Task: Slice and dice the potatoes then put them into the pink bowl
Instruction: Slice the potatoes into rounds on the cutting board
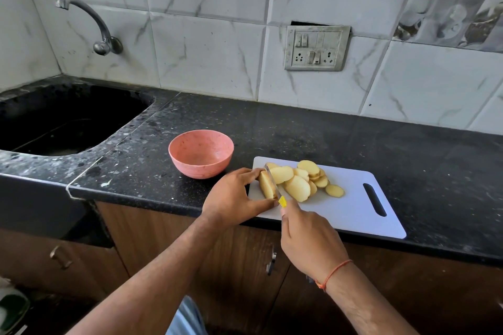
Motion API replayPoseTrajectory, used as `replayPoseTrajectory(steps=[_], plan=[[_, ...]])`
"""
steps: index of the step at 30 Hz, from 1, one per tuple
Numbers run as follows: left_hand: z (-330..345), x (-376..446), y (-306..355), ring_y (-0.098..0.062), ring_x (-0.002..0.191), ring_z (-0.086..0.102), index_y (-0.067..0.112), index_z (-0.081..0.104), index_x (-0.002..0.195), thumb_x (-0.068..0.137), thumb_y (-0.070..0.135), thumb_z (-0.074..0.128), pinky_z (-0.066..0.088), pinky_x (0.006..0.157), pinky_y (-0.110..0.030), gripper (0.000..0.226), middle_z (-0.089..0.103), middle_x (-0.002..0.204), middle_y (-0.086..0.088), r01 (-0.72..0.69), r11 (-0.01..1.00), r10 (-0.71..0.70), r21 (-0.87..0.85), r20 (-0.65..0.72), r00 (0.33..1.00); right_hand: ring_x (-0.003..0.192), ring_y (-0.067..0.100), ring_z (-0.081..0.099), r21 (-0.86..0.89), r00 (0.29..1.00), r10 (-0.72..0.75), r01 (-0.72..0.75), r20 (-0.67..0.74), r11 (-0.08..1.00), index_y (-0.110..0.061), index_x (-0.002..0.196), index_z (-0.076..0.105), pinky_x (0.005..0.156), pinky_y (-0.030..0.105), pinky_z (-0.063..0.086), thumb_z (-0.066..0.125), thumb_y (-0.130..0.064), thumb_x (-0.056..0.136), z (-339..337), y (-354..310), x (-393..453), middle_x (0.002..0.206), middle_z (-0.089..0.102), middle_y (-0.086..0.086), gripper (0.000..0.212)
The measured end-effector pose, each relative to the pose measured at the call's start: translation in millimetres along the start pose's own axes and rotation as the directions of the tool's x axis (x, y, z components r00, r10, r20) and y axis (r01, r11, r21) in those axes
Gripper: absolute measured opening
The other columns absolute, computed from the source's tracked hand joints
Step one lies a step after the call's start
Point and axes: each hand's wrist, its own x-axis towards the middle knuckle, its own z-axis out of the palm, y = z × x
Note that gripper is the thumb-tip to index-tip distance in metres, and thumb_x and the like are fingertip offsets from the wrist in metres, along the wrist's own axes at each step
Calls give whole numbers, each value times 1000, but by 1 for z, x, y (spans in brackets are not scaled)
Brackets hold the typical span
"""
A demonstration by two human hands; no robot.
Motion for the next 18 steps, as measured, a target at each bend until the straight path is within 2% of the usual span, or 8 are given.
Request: replayPoseTrajectory(steps=[6, 11, 15, 18], plan=[[0, -2, 0, -2, 122, 61, 26, 63, 147, 76, 76, 73, 54, 102, -31, 88, 65, 136, 17, -13, 1000, 13, 17, -9, 1000, 64, 11, 56, 2, 1000, 0, 0, -11, 1000, -24, 111, 50, 51, 24, 34, 33, -38, 111, 0, -5, 14, 73, 54, -9, 22], [1, -1, 0, -3, 121, 62, 27, 64, 145, 76, 77, 73, 55, 101, -34, 86, 66, 133, 17, -15, 1000, 15, 8, -3, 1000, 65, 12, 57, -1, 1000, 0, 0, 7, 1000, -24, 113, 49, 52, 25, 40, 33, -38, 111, 0, -2, 14, 75, 56, -9, 21], [1, -2, 0, -4, 127, 59, 26, 59, 151, 76, 75, 75, 52, 106, -31, 91, 63, 141, 16, -16, 1000, 16, 22, -8, 1000, 61, 12, 55, -29, 1000, -11, 12, 29, 1000, -24, 112, 48, 50, 24, 33, 29, -38, 111, 1, 0, 0, 72, 55, -8, 24], [2, -3, 1, -4, 128, 58, 26, 59, 151, 78, 73, 76, 51, 107, -28, 89, 62, 143, 15, -28, 999, 29, 31, -23, 999, 63, 11, 55, -15, 999, -13, 13, 40, 1000, -24, 113, 50, 51, 22, 33, 31, -38, 112, -3, 0, 5, 74, 55, -9, 24]])
